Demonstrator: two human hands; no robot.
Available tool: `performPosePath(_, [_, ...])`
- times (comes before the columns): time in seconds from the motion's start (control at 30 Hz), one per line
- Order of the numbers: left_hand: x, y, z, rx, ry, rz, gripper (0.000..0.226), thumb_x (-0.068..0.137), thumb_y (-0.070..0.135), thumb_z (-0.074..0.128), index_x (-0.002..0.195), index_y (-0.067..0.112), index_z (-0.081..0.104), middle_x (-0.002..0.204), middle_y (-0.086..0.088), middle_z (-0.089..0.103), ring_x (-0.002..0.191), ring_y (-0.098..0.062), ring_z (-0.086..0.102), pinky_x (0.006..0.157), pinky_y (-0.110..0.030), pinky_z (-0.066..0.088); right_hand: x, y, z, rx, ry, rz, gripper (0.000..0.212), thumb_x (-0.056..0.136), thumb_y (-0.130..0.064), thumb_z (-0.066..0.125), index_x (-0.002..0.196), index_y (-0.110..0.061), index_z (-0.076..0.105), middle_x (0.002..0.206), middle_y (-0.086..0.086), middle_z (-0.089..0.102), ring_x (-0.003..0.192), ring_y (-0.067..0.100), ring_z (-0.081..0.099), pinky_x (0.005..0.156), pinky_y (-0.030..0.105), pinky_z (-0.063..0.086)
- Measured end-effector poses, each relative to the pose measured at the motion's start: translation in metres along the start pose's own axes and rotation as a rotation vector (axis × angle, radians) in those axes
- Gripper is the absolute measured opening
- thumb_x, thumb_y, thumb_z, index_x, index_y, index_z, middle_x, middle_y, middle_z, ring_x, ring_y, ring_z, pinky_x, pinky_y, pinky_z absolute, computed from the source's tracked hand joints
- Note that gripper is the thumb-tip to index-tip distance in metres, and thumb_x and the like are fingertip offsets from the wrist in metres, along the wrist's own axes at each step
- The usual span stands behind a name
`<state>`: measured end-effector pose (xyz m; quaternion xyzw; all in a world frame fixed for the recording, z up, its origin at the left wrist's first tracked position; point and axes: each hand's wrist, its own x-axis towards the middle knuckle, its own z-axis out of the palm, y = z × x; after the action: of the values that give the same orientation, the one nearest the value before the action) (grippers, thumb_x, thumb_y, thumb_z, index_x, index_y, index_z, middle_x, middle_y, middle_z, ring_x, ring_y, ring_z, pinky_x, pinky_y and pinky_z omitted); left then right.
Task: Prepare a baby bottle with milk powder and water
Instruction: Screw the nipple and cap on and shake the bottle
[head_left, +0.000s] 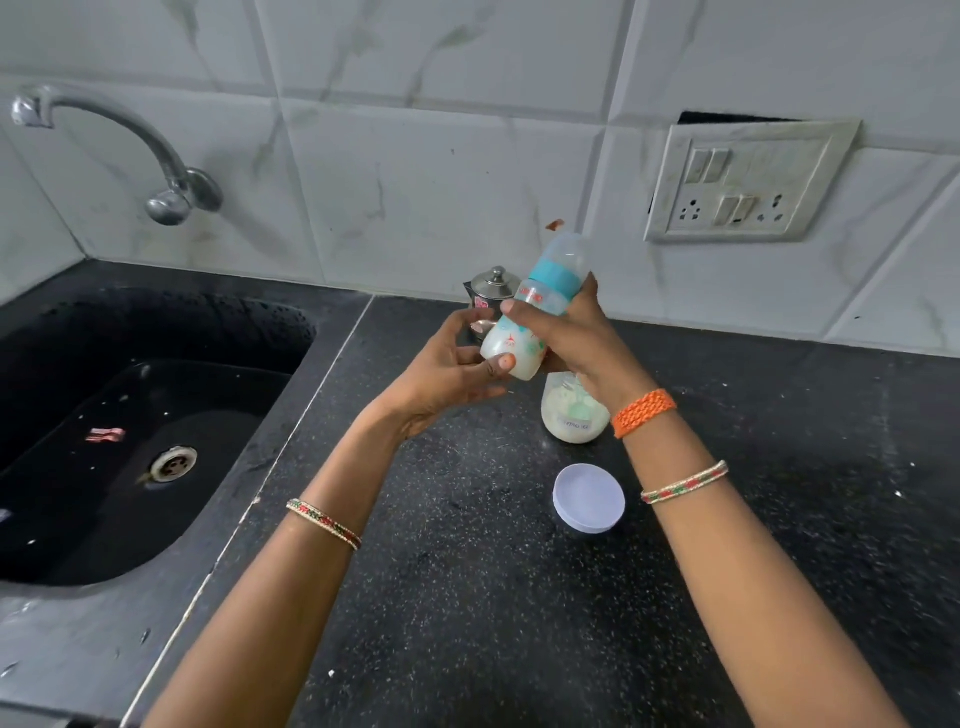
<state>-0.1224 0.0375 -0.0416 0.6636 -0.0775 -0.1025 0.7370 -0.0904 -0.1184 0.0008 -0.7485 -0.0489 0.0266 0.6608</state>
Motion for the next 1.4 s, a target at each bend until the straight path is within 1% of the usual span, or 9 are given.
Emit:
performPosePath(0.2, [0.000,0.006,-0.021,-0.168,0.116,0.076,0.087,0.073,0.027,0.066,0.145,0.029,0.018,0.121,-0.008,0.062,0.109,-0.018,0.061,0.081,-0.037,0.057,0.007,-0.024,-0.009,1.026,0.422,-0.182,0.031,0.087,-0.016,0.066,0.115,-0.010,0.052,0.111,0.010,0.065,0.096,0.025,0.067,0.065,0.038,0.060])
performPosePath(0.33, [0.004,0.012,-0.028,-0.167,0.208,0.064,0.082,0.069,0.028,0.071,0.141,0.020,0.032,0.115,-0.005,0.066,0.096,-0.016,0.068,0.081,-0.039,0.056,-0.010,-0.019,-0.007,0.618,-0.036,-0.134,0.034,0.070,-0.026,0.080,0.096,-0.015,0.062,0.090,0.003,0.068,0.084,0.019,0.067,0.063,0.036,0.058])
performPosePath(0.47, [0.008,0.014,-0.034,-0.254,0.233,0.104,0.053,0.081,0.016,0.068,0.130,0.016,0.047,0.106,-0.003,0.071,0.094,-0.019,0.068,0.074,-0.035,0.058,-0.008,-0.017,-0.017,0.832,0.043,-0.307,0.067,0.040,-0.041,0.086,0.096,-0.014,0.062,0.094,0.004,0.070,0.088,0.018,0.068,0.072,0.037,0.059])
performPosePath(0.57, [0.010,0.012,-0.029,-0.248,0.238,0.090,0.038,0.086,0.008,0.064,0.122,0.013,0.053,0.106,-0.008,0.069,0.092,-0.022,0.065,0.072,-0.032,0.058,-0.017,-0.014,-0.017,0.291,-0.125,-0.347,0.048,0.052,-0.017,0.089,0.093,-0.015,0.065,0.084,-0.008,0.074,0.083,0.011,0.069,0.074,0.029,0.056])
performPosePath(0.7, [0.012,0.013,-0.026,-0.258,0.207,0.123,0.027,0.085,0.008,0.065,0.111,0.014,0.061,0.104,-0.006,0.071,0.091,-0.020,0.066,0.076,-0.032,0.058,-0.009,-0.007,-0.027,0.494,0.080,-0.473,0.023,0.073,-0.003,0.071,0.091,-0.015,0.064,0.081,-0.009,0.074,0.083,0.008,0.069,0.078,0.032,0.057])
performPosePath(1.07, [0.012,0.019,-0.021,-0.180,0.204,0.105,0.018,0.089,0.004,0.058,0.103,0.013,0.063,0.089,-0.002,0.072,0.081,-0.015,0.067,0.078,-0.031,0.057,-0.007,0.010,-0.001,0.100,-0.198,-0.275,0.034,0.061,-0.003,0.083,0.089,-0.017,0.069,0.080,-0.007,0.074,0.079,0.009,0.068,0.076,0.028,0.057])
performPosePath(1.17, [0.009,0.019,-0.027,-0.208,0.216,0.123,0.017,0.091,0.004,0.054,0.104,0.012,0.062,0.094,-0.003,0.070,0.083,-0.015,0.067,0.080,-0.032,0.056,-0.001,0.015,0.003,0.164,0.119,-0.406,0.015,0.080,0.000,0.069,0.088,-0.012,0.066,0.079,-0.005,0.072,0.077,0.009,0.067,0.070,0.028,0.057])
performPosePath(1.3, [0.008,0.015,-0.028,-0.191,0.236,0.109,0.016,0.088,0.003,0.057,0.101,0.012,0.062,0.086,-0.001,0.072,0.078,-0.016,0.067,0.071,-0.029,0.059,-0.010,0.010,0.003,-0.055,-0.245,-0.338,0.034,0.066,-0.003,0.082,0.091,-0.021,0.069,0.082,-0.010,0.073,0.079,0.006,0.068,0.073,0.022,0.056])
performPosePath(1.4, [0.008,0.015,-0.031,-0.233,0.240,0.127,0.018,0.088,0.004,0.058,0.103,0.012,0.064,0.091,-0.002,0.072,0.080,-0.015,0.068,0.073,-0.029,0.059,-0.011,0.009,0.003,0.219,0.008,-0.439,0.033,0.071,-0.004,0.078,0.101,-0.009,0.066,0.090,-0.003,0.072,0.084,0.010,0.067,0.076,0.028,0.055])
